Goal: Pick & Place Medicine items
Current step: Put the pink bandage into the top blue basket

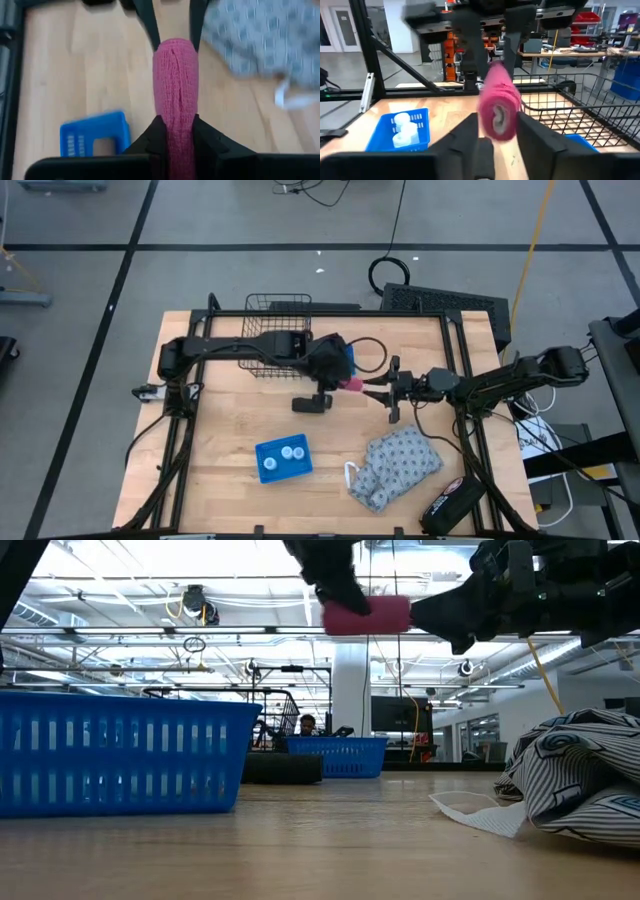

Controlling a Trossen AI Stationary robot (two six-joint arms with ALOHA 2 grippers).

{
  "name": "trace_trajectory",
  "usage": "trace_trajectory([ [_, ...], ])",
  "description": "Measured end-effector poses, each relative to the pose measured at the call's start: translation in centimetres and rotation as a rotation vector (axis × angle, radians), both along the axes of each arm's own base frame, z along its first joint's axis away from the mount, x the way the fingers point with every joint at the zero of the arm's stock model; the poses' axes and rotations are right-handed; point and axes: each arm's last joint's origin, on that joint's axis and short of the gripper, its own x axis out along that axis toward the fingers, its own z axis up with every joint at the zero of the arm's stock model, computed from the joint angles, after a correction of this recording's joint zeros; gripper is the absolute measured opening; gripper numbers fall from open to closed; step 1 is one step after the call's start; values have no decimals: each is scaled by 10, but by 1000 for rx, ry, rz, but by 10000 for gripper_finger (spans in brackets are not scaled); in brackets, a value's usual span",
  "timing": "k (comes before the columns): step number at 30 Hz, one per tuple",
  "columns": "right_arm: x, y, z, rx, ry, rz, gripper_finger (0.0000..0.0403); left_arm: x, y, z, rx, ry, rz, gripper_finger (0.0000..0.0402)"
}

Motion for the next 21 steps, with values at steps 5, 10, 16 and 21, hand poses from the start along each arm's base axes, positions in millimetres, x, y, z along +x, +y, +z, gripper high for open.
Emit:
trace_trajectory([
  [5, -3, 0, 4, 24, -7, 11, 168, -3, 22, -2, -10, -6, -37, 54],
  [10, -8, 0, 7, 32, 11, 10, 190, -8, 57, -22, -41, -36, -7, 54],
  [16, -10, 0, 8, 30, 18, 9, 189, -18, 94, -75, -11, -62, 29, 54],
  [21, -10, 0, 6, 27, 38, 8, 179, -31, 115, -107, 0, -85, 66, 54],
])
